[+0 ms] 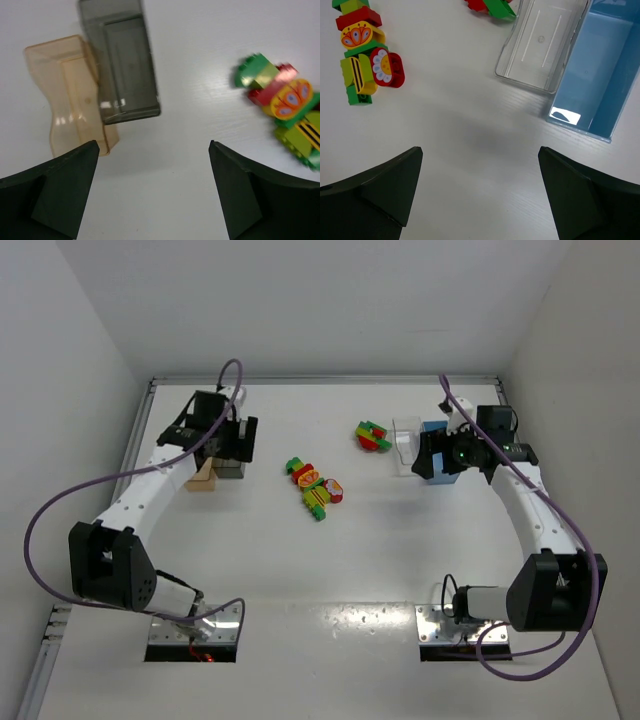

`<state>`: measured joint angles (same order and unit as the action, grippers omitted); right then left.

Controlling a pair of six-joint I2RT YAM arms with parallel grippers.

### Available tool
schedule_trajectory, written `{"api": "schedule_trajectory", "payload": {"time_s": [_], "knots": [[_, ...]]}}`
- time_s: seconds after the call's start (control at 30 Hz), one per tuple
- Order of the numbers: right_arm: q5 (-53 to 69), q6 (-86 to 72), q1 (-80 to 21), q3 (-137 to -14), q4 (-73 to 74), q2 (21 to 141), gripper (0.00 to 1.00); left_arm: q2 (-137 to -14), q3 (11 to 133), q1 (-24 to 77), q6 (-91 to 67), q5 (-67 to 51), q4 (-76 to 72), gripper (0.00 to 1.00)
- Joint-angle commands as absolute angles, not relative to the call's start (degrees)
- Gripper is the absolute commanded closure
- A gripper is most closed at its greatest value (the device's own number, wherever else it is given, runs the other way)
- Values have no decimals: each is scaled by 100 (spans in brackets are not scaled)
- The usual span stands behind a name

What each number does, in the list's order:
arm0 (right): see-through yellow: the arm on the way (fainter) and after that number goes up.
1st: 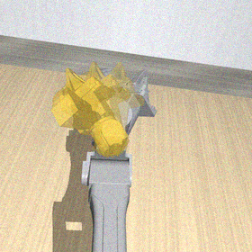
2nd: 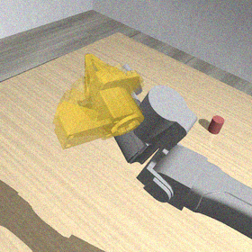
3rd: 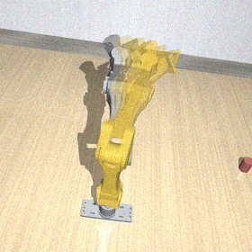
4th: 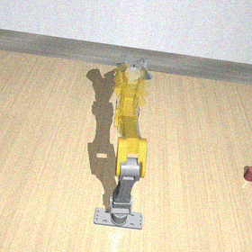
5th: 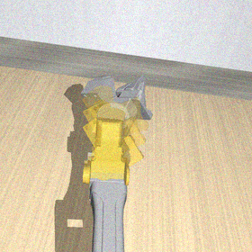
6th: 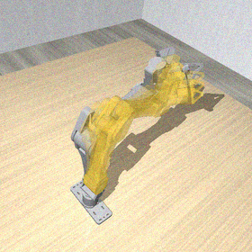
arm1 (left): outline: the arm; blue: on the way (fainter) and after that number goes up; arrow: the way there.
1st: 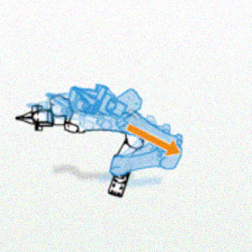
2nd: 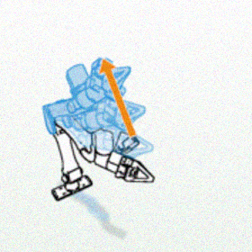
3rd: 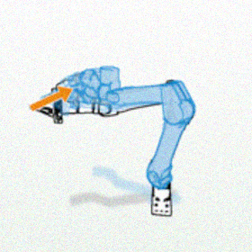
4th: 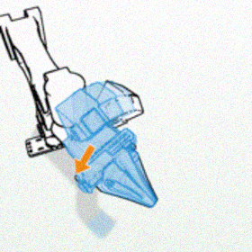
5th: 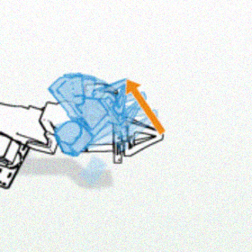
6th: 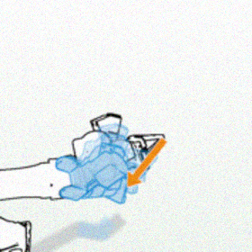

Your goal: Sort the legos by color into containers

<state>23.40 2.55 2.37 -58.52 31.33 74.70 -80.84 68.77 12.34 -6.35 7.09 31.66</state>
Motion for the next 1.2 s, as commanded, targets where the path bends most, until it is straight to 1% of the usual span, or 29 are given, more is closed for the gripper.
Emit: {"api": "schedule_trajectory", "payload": {"time_s": [0.0, 0.1, 0.13, 0.27, 0.3, 0.33, 0.43, 0.53, 0.7, 0.73, 0.8, 0.93, 1.0, 1.17], "knots": [[2540, 396, 202, -5889, 3120, 7418, 0, -8077, 7163, 1362, 583, -1098, 3400, 4], [2663, 448, 202, -5836, 3173, 7418, 0, -8016, 7225, 1642, 1667, -2045, 3708, 9], [2724, 500, 202, -5836, 3173, 7418, 0, -8016, 7294, 1739, 1914, -2100, 3761, 9], [2918, 606, 202, -5836, 3287, 7479, 0, -8279, 7427, 2170, 3372, -2101, 3972, 15], [2979, 667, 202, -5836, 3287, 7479, 0, -8479, 7505, 2171, 3888, -2101, 3973, 15], [2979, 668, 202, -5888, 3287, 7479, 0, -8595, 7628, 2249, 4146, -2101, 4025, 18], [3032, 668, 202, -5889, 3340, 7479, 0, -9052, 7743, 2250, 5306, -2337, 4148, 21], [3032, 729, 255, -5941, 3393, 7479, 0, -9586, 8015, 2250, 6002, -2390, 4201, 21], [2900, 844, 255, -5941, 3445, 7479, 0, -10195, 8594, 2074, 6942, -2987, 4342, 21], [2848, 844, 307, -5941, 3445, 7479, 0, -10274, 8674, 2074, 7039, -3101, 4342, 14], [2848, 844, 308, -5889, 3445, 7479, 0, -10502, 8789, 2022, 7415, -3172, 4342, 10], [2848, 896, 360, -5889, 3498, 7479, 0, -10845, 9087, 1969, 8111, -3304, 4394, 9], [2848, 896, 413, -5889, 3446, 7550, 0, -11108, 9280, 1969, 8688, -3410, 4717, 9], [2848, 896, 466, -6002, 3445, 7786, 0, -11776, 10247, 1916, 9877, -3463, 5851, 9]]}}
